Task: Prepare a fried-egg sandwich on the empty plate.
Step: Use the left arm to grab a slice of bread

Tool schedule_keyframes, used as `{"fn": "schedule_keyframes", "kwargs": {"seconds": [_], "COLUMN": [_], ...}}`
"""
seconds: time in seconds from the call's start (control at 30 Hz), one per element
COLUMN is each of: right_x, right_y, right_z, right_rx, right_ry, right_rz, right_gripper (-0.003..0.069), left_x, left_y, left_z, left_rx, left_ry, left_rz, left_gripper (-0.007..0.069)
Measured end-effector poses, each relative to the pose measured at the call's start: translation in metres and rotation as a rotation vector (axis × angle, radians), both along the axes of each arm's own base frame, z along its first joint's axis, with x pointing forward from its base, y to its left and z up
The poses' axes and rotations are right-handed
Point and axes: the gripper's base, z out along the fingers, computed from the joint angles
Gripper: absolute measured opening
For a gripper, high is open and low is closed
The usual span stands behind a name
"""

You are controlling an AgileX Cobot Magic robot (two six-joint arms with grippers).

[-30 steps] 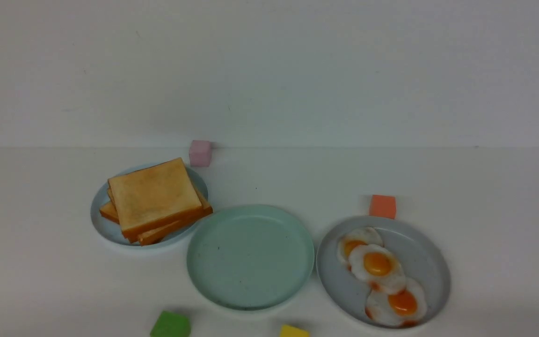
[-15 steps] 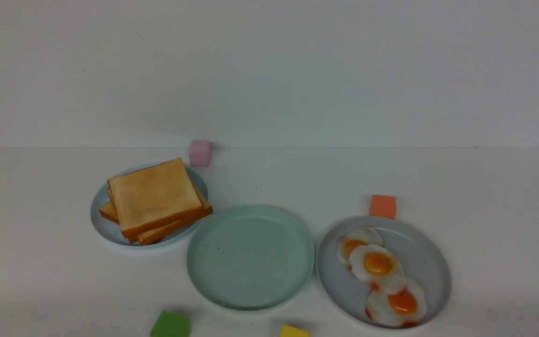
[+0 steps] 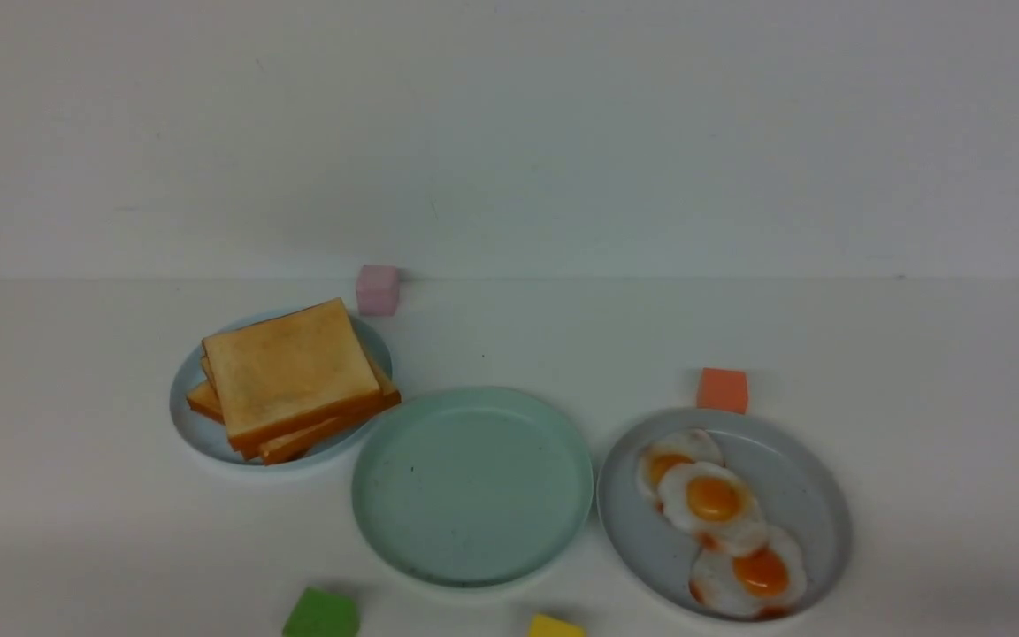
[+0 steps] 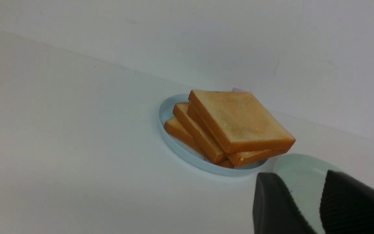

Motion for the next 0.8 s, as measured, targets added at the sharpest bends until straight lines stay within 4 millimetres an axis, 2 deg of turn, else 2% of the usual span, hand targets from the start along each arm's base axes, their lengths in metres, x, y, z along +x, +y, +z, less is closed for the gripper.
{"fn": "schedule_keyframes", "kwargs": {"seconds": [0.07, 0.13, 0.2, 0.23, 0.33, 0.4, 0.47, 0.5, 0.53, 0.57, 0.6, 0.7, 0.73, 0.8], "right_x": [-0.001, -0.005, -0.009, -0.009, -0.019, -0.026, -0.027, -0.028, -0.03, -0.03, -0.023, -0.01, -0.004, 0.016], "right_y": [0.001, 0.001, 0.002, 0.002, 0.002, 0.002, 0.001, 0.001, 0.001, 0.001, 0.0, -0.001, -0.002, -0.004], "right_z": [0.007, 0.02, 0.03, 0.03, 0.063, 0.097, 0.12, 0.138, 0.15, 0.167, 0.193, 0.226, 0.237, 0.241], "right_rx": [0.094, 0.239, 0.297, 0.302, 0.372, 0.42, 0.451, 0.461, 0.461, 0.457, 0.44, 0.407, 0.394, 0.378], "right_ry": [-0.072, -0.217, -0.32, -0.321, -0.427, -0.462, -0.45, -0.444, -0.455, -0.446, -0.401, -0.317, -0.274, -0.139], "right_rz": [0.023, 0.077, 0.115, 0.117, 0.164, 0.187, 0.191, 0.189, 0.191, 0.185, 0.163, 0.115, 0.09, 0.029], "right_gripper": [0.0242, 0.0242, 0.0242, 0.0242, 0.0242, 0.0242, 0.0242, 0.0242, 0.0242, 0.0242, 0.0242, 0.0242, 0.0242, 0.0242], "left_x": [0.0, -0.001, -0.004, -0.004, -0.008, -0.011, -0.012, -0.012, -0.012, -0.011, -0.01, 0.003, 0.012, 0.035], "left_y": [0.0, 0.0, 0.001, 0.001, 0.003, 0.003, 0.003, 0.003, 0.003, 0.002, 0.001, -0.001, -0.002, -0.003], "left_z": [0.006, 0.018, 0.028, 0.028, 0.05, 0.077, 0.107, 0.128, 0.136, 0.158, 0.193, 0.229, 0.236, 0.239], "left_rx": [-0.074, -0.149, -0.17, -0.17, -0.223, -0.258, -0.277, -0.283, -0.284, -0.277, -0.252, -0.207, -0.188, -0.141], "left_ry": [-0.056, -0.186, -0.303, -0.303, -0.421, -0.463, -0.482, -0.49, -0.491, -0.487, -0.464, -0.336, -0.268, -0.11], "left_rz": [-0.002, -0.006, -0.008, -0.008, -0.015, -0.023, -0.031, -0.035, -0.037, -0.04, -0.041, -0.03, -0.022, 0.001], "left_gripper": [0.0238, 0.0238, 0.0238, 0.0238, 0.0238, 0.0238, 0.0238, 0.0238, 0.0238, 0.0238, 0.0238, 0.0238, 0.0238, 0.0238]}}
